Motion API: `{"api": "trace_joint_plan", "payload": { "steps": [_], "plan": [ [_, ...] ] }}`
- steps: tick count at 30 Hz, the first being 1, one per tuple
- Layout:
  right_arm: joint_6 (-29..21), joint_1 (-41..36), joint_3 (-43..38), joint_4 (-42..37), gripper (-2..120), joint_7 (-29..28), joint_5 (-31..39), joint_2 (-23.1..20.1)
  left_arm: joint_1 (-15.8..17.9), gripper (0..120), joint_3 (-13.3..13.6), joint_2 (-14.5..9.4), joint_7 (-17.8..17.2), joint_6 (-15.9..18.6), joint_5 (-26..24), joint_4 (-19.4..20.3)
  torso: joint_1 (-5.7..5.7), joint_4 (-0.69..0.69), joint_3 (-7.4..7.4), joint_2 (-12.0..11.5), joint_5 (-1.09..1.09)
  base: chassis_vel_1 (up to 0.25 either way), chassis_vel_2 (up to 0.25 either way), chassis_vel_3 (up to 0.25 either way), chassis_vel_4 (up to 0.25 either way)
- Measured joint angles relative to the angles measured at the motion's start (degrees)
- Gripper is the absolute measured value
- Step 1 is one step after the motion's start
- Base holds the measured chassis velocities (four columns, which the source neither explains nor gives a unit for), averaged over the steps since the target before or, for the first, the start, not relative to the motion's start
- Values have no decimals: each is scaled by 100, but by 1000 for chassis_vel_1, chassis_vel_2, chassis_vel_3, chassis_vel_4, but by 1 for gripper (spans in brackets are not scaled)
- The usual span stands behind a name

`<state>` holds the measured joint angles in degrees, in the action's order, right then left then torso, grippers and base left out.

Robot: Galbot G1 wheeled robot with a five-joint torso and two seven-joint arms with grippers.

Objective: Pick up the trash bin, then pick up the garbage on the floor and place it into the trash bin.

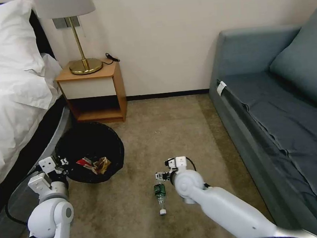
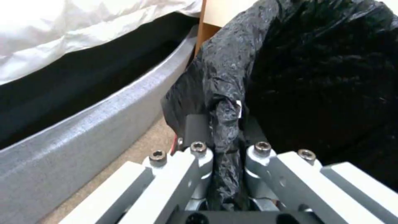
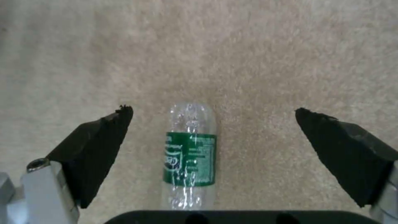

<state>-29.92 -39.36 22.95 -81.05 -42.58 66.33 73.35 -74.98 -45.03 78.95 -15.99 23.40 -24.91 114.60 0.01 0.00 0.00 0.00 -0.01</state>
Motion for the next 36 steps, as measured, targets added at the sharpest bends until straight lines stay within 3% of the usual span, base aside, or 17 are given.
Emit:
{"api": "trace_joint_plan", "payload": {
  "steps": [25,27,32,36],
  "plan": [
    [588,90,908,1907,98,799,-870,637,-185,4,-165,-10,-11,1,-22,149,-1,0,-1,0,0,0,0,0,0],
    [608,98,913,1969,96,822,-905,655,-186,4,-165,-5,-11,1,-22,152,0,-1,0,0,1,0,0,0,0],
    [714,111,917,2239,74,935,-1068,736,-184,4,-168,-1,-13,1,-17,153,-1,0,0,0,1,0,0,0,0],
    [743,107,916,2303,64,977,-1137,750,-180,4,-171,-4,-15,1,-15,150,0,0,0,0,1,0,0,0,0]
  ]
}}
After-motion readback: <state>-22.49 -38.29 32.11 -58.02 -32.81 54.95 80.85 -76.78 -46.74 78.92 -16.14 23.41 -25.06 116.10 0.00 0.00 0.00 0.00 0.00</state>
